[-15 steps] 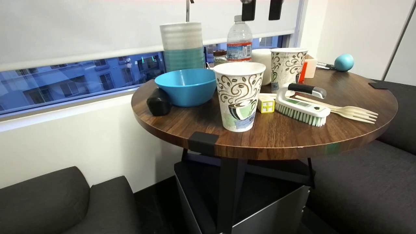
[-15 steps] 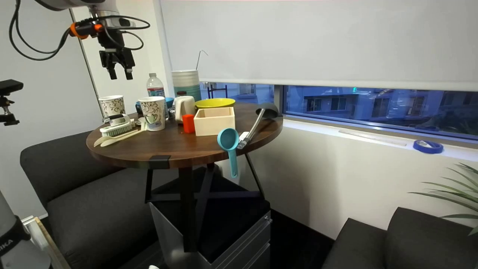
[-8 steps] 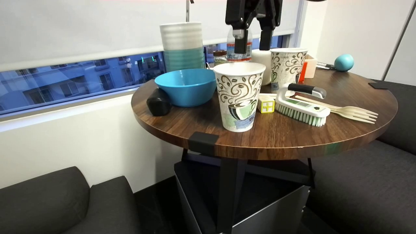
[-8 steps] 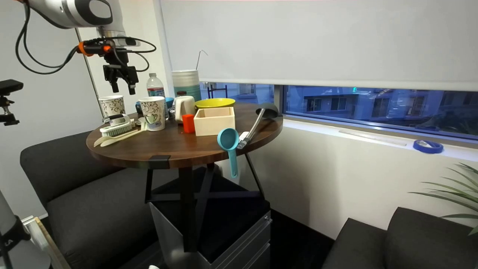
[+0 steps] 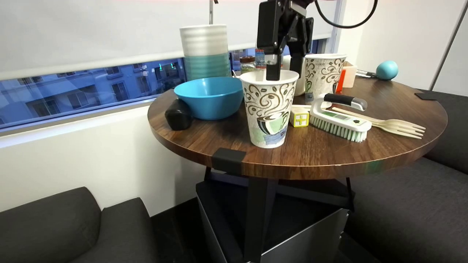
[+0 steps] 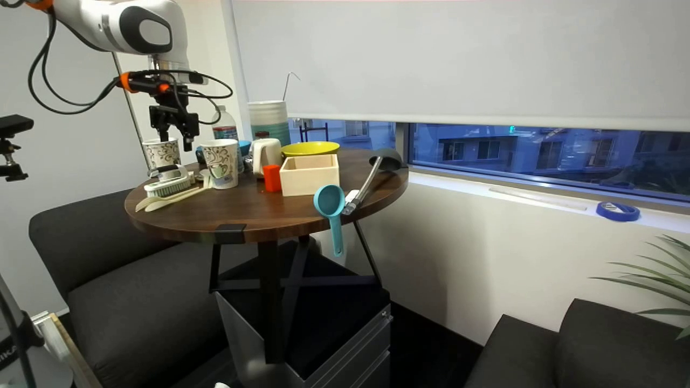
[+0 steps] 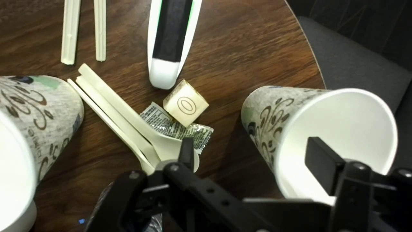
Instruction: Place the two coffee cups upside down
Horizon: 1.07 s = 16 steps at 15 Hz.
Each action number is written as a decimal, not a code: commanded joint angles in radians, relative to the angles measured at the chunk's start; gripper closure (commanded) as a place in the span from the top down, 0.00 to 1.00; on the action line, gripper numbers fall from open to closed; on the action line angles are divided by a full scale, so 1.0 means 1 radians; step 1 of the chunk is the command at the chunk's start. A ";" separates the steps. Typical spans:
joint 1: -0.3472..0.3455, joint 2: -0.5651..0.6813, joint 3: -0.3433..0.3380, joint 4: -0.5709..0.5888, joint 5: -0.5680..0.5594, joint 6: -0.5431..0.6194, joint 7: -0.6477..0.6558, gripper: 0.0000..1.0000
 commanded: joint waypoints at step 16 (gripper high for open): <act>-0.010 -0.034 -0.075 0.001 0.121 -0.119 -0.090 0.01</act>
